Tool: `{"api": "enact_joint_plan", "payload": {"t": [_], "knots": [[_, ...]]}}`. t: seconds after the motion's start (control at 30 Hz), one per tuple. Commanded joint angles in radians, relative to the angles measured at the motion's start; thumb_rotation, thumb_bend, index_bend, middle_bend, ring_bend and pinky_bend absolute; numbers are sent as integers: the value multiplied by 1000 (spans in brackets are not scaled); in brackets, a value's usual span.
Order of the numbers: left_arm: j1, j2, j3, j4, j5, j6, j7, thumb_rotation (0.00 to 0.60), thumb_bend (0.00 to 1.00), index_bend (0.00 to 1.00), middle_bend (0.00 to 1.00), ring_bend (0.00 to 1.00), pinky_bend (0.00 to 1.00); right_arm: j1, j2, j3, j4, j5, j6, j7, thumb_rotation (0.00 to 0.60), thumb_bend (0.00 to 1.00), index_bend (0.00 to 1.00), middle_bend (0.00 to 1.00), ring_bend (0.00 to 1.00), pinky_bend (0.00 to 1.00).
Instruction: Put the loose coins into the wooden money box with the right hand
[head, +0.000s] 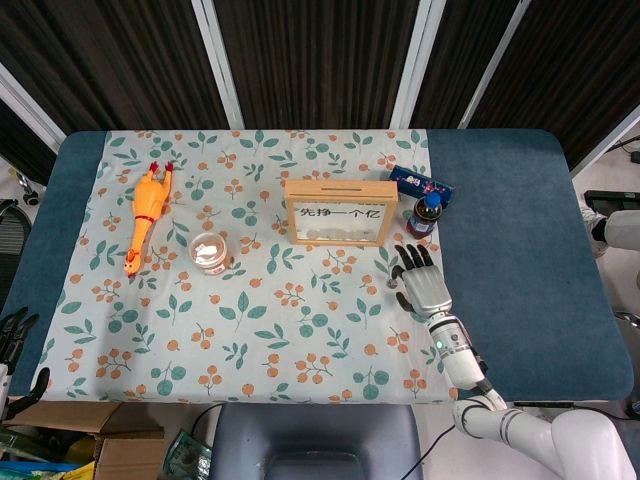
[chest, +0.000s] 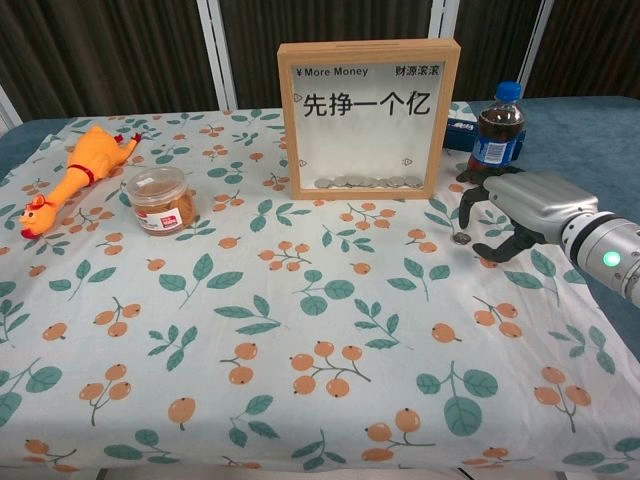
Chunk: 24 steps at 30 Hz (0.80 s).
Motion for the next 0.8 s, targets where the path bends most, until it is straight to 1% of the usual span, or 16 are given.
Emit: {"api": "enact_joint_plan", "payload": {"t": [0.03, 0.43, 0.8], "knots": [[0, -1, 0, 0, 0, 0, 1, 600, 437, 0, 0, 0, 0, 0, 1, -1, -1, 2, -14, -6, 600, 519, 551, 170, 0, 0], [0, -1, -1, 0, -2, -1, 1, 600, 438, 0, 0, 0, 0, 5, -7, 19, 4, 6, -25, -19, 600, 519, 553, 170, 0, 0], [1, -1, -1, 0, -1, 0, 2, 600, 439, 0, 0, 0, 0, 4, -12, 21, 10, 9, -41, -30, 600, 519, 558, 170, 0, 0]]}}
